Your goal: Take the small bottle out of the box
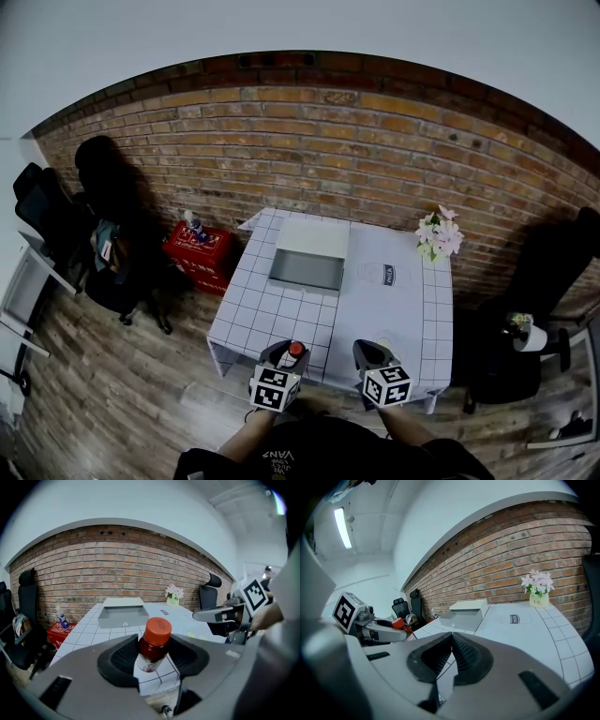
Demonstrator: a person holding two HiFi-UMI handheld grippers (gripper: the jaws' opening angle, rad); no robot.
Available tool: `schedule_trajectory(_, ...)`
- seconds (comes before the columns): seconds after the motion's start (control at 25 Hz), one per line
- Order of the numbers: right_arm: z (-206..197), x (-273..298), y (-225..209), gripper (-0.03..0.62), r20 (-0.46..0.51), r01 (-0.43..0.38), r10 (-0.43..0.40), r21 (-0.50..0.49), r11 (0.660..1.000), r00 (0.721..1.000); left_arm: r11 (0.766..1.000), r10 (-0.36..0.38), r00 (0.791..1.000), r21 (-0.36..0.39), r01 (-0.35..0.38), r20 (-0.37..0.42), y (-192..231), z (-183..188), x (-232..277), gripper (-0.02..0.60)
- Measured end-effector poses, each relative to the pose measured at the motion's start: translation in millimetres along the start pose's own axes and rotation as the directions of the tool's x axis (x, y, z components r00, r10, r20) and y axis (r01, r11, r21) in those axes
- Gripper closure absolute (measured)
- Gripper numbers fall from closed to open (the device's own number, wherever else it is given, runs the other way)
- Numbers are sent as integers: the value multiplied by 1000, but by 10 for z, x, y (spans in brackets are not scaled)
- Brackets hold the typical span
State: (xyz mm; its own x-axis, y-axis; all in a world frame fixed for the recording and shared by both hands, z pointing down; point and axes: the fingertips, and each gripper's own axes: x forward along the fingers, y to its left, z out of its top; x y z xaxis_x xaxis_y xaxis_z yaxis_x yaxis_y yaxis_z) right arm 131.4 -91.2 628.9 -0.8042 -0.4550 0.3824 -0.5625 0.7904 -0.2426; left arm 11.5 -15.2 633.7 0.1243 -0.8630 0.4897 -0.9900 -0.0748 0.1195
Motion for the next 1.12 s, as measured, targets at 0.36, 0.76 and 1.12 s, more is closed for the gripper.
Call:
schedule_trajectory(0.36,-91,-35,31,591,-16,-7,8,18,1000,1000,1000,-2,1000,-15,2,-14,-72,-110,-56,379)
schedule_trajectory(0.76,-152,-111,12,592,-21,12,-12,0,1000,1000,1000,-6,1000,-21,6,-11,-134,-139,-62,379)
schedule_trajectory(1.12,-61,-48,-6,592,-13,18,-18,-17,1000,1000,1000,-14,1000,-21,14,-6,-85,-70,10,379)
